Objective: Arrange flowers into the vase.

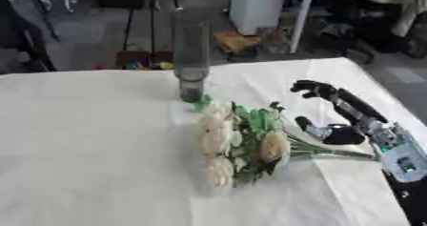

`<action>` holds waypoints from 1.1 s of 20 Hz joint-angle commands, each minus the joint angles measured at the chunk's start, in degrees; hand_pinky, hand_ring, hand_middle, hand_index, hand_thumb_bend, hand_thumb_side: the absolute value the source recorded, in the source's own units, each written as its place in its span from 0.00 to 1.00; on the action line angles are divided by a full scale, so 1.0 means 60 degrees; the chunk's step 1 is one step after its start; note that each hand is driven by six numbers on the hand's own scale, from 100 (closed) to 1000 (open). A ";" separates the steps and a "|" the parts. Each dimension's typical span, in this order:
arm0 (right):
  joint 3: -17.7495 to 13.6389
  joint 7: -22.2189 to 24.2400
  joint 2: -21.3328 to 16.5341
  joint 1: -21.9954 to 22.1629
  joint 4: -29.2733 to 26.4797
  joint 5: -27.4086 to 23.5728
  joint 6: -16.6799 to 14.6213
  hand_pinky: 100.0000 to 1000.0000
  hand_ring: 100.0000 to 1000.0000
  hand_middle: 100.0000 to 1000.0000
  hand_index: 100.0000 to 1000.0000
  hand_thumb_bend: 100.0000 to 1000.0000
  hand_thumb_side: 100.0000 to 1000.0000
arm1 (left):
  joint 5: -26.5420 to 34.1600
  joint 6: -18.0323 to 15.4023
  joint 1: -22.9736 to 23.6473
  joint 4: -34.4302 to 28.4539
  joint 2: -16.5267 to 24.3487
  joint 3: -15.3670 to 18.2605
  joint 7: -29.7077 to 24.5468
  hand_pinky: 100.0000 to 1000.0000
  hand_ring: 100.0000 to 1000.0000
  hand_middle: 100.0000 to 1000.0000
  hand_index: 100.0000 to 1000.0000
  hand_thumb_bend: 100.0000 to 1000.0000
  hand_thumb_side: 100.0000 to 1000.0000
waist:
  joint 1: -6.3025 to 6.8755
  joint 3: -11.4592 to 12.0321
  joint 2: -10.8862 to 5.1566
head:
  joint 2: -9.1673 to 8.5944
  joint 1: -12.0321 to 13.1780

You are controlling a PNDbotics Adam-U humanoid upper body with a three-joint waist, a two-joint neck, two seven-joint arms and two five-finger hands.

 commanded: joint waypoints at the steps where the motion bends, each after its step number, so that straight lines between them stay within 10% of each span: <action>1: 0.0004 0.1531 -0.0351 -0.0043 -0.0135 0.0128 -0.1472 0.82 1.00 0.83 0.95 0.21 0.32 | 0.0029 -0.0003 -0.0076 -0.0080 0.0191 -0.0023 -0.0045 0.55 0.55 0.64 0.64 0.68 0.58 | 0.0020 -0.0005 -0.0082 | 0.0074 0.0016; 22: 0.0163 0.1331 -0.0380 0.0284 0.0237 0.0978 -0.1472 0.82 0.99 0.82 0.95 0.22 0.35 | 0.0052 -0.0012 -0.0091 -0.0061 0.0187 -0.0033 -0.0052 0.55 0.55 0.64 0.64 0.67 0.58 | 0.0025 -0.0002 -0.0020 | 0.0120 -0.0066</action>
